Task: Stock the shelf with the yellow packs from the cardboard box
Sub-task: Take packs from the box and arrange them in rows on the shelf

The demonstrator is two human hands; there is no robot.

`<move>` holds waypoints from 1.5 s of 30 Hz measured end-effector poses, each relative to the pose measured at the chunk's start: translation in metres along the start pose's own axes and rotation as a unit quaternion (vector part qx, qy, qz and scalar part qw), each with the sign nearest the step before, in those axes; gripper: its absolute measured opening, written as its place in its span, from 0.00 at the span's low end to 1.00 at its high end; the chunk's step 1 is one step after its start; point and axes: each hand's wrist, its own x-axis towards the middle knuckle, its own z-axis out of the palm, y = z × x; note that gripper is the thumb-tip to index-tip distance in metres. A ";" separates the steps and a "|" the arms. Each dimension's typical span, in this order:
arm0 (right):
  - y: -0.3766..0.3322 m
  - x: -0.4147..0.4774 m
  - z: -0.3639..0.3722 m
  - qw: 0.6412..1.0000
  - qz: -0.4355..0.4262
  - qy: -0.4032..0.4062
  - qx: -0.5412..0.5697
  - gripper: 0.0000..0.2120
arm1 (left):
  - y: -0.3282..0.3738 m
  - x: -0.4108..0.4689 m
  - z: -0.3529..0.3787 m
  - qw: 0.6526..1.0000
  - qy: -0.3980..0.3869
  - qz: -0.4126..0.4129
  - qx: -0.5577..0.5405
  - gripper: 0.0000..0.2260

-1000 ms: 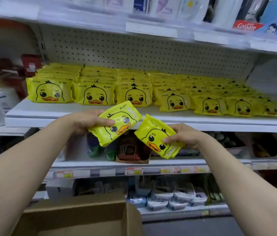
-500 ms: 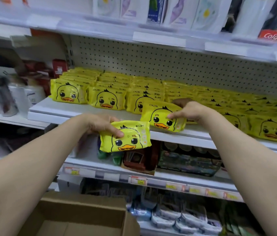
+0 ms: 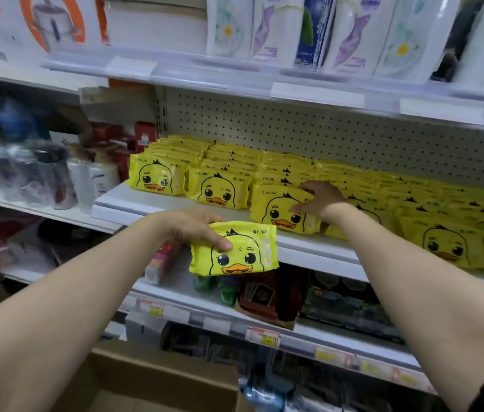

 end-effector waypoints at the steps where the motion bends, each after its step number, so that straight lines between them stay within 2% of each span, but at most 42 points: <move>1: 0.000 0.002 0.003 1.000 0.000 0.016 -0.006 0.33 | -0.001 0.000 0.000 1.000 0.001 0.002 -0.008 0.19; 6: -0.006 0.002 0.014 0.992 -0.022 0.103 -0.071 0.25 | -0.002 -0.003 -0.006 1.000 -0.006 0.013 -0.028 0.17; 8: -0.020 -0.006 0.017 0.990 -0.076 0.120 -0.014 0.16 | -0.001 -0.003 -0.010 0.999 -0.004 0.023 -0.039 0.15; 11: -0.047 -0.029 0.023 0.971 -0.137 0.010 0.197 0.07 | 0.000 -0.001 -0.017 0.997 0.001 0.034 -0.069 0.18; 14: -0.055 -0.045 0.031 0.944 -0.151 -0.093 0.280 0.05 | -0.002 0.006 -0.019 0.995 0.020 0.048 -0.080 0.24; 17: -0.048 -0.051 0.038 0.939 -0.128 -0.079 0.309 0.06 | -0.005 0.015 -0.016 0.988 0.055 0.073 -0.128 0.22; 21: -0.035 -0.064 0.039 0.924 -0.054 -0.036 0.377 0.04 | -0.007 0.024 -0.010 0.958 0.121 0.123 -0.230 0.13; 24: -0.029 -0.072 0.040 0.919 -0.029 -0.022 0.392 0.04 | -0.007 0.030 -0.002 0.955 0.127 0.154 -0.219 0.08; 31: -0.016 -0.082 0.038 0.918 0.023 0.011 0.395 0.04 | 0.006 0.040 0.010 0.951 0.160 0.167 -0.205 0.03; 35: -0.011 -0.086 0.033 0.925 0.039 0.019 0.378 0.02 | 0.009 0.044 0.013 0.958 0.129 0.132 -0.221 0.04; 38: -0.007 -0.084 0.031 0.932 0.033 0.055 0.356 0.04 | 0.009 0.045 0.017 0.957 0.079 0.100 -0.260 0.06; 41: -0.007 -0.085 0.025 0.935 0.024 0.087 0.342 0.03 | 0.013 0.050 0.022 0.955 0.074 0.082 -0.276 0.08; 45: 0.003 -0.090 0.009 0.944 0.019 0.107 0.312 0.12 | 0.031 0.059 0.035 0.961 0.080 0.061 -0.256 0.08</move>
